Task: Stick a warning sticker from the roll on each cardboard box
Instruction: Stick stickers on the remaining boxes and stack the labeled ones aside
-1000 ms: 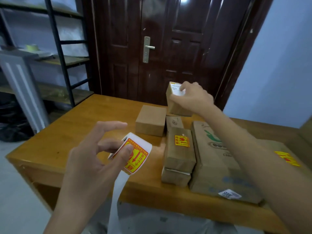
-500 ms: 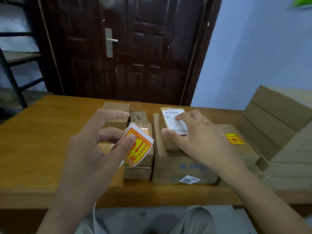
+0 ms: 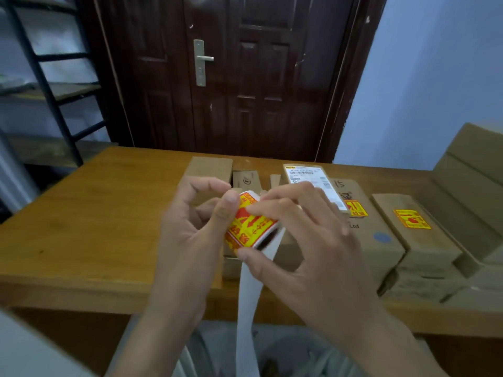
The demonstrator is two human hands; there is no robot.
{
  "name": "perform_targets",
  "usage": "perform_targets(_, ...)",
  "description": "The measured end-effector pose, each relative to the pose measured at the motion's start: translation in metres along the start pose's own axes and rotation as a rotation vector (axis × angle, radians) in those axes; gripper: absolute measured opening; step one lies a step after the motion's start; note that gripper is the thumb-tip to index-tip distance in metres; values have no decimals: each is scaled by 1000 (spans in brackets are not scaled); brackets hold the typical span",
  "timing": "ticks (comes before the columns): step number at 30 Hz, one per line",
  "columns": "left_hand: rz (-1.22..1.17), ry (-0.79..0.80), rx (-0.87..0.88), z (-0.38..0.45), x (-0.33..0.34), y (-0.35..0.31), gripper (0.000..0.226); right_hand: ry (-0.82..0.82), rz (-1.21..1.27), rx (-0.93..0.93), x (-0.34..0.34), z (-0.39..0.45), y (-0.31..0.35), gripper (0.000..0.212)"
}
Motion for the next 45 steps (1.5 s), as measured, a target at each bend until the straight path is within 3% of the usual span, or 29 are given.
perform_targets(8,50,207,62,-1,6,-3,36,-44,449,90,1,-2,-34,32)
perform_targets(12,185,254,112,-2,14,-6,43,-26,438,129,2,-4,-43,30)
perform_targets(17,286,196,146,-1,10,-10,41,-24,173,156,-8,-6,-42,37)
perform_targets(23,460,81,197,-9,9,-27,41,-72,115,149,-17,-10,-38,36)
perform_targets(27,553,48,260,-15,11,-33,49,-77,131,144,-12,-10,-32,35)
perform_targets(32,636,-2,265,-18,13,-25,20,-100,135,180,-9,-13,-34,34)
perform_targets(39,712,-32,161,-15,12,-14,45,-30,241,248,3,-14,-48,28)
perform_targets(45,748,-64,126,-19,7,-11,35,42,375,257,9,-13,-52,18)
Point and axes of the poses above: each hand's wrist, its own z-axis towards the middle knuckle, its own x-axis out of the palm, y = z × x, the point moved 10 cm from there along z, towards the middle knuckle, and after that the axes turned 15 degrees about y, right-handed, at the moved point
